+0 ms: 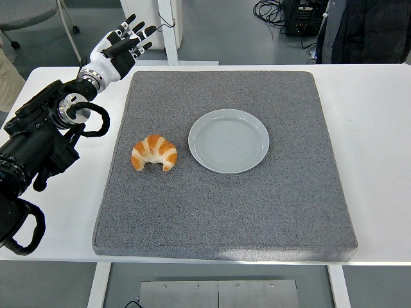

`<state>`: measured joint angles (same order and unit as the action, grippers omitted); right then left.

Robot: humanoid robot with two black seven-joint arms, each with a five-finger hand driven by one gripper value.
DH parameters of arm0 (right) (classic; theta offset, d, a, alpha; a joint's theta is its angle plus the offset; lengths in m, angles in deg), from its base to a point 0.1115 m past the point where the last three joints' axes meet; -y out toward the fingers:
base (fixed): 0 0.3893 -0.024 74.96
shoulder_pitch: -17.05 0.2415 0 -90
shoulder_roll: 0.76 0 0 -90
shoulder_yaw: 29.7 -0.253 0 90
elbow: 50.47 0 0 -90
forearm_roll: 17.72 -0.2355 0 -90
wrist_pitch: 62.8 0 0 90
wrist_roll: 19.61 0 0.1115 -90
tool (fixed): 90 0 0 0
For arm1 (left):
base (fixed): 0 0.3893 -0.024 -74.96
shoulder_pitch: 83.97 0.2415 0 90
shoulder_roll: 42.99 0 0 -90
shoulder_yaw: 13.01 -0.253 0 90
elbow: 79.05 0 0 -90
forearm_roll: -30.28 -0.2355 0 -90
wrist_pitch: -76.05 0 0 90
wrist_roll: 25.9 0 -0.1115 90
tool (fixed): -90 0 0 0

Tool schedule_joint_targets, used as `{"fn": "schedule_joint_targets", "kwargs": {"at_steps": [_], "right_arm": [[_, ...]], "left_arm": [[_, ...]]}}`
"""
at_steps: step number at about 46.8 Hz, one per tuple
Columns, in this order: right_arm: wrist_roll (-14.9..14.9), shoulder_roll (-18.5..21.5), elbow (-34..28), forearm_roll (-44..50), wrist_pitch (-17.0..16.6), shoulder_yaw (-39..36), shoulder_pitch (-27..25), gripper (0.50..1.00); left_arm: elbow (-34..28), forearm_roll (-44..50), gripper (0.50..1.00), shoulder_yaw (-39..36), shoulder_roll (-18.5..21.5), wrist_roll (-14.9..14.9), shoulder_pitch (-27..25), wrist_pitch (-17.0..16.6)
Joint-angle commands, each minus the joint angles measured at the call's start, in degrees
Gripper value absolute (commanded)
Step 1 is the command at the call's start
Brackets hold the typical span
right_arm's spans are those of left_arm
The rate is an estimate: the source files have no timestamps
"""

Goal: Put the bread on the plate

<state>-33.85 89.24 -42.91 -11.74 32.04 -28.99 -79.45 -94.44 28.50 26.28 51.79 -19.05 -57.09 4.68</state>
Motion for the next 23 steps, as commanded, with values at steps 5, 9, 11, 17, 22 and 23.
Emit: {"fn": "schedule_joint_targets", "kwargs": {"at_steps": [5, 9, 11, 17, 22, 23], "right_arm": [[0.0, 0.0, 0.0, 0.0, 0.0, 0.0, 0.0, 1.0], [0.0, 0.0, 0.0, 0.0, 0.0, 0.0, 0.0, 1.0], [0.0, 0.0, 0.0, 0.0, 0.0, 0.0, 0.0, 1.0], [0.0, 0.0, -0.09, -0.09, 0.0, 0.0, 0.0, 1.0], [0.0, 0.0, 0.0, 0.0, 0.0, 0.0, 0.0, 1.0], [0.0, 0.0, 0.0, 0.0, 0.0, 0.0, 0.0, 1.0]], "left_arm": [[0.01, -0.06, 0.996, -0.7, -0.04, 0.09, 0.19, 0.0], [0.01, -0.06, 0.996, -0.36, -0.04, -0.08, 0.19, 0.0], [0.01, -0.06, 0.996, -0.35, 0.05, 0.0, 0.1, 0.0], [0.01, -0.06, 0.996, -0.35, 0.22, -0.08, -0.34, 0.09], [0.01, -0.06, 0.996, -0.09, 0.49, -0.26, -0.95, 0.09], [0.01, -0.06, 0.996, -0.18, 0.49, -0.26, -1.21, 0.09]]}}
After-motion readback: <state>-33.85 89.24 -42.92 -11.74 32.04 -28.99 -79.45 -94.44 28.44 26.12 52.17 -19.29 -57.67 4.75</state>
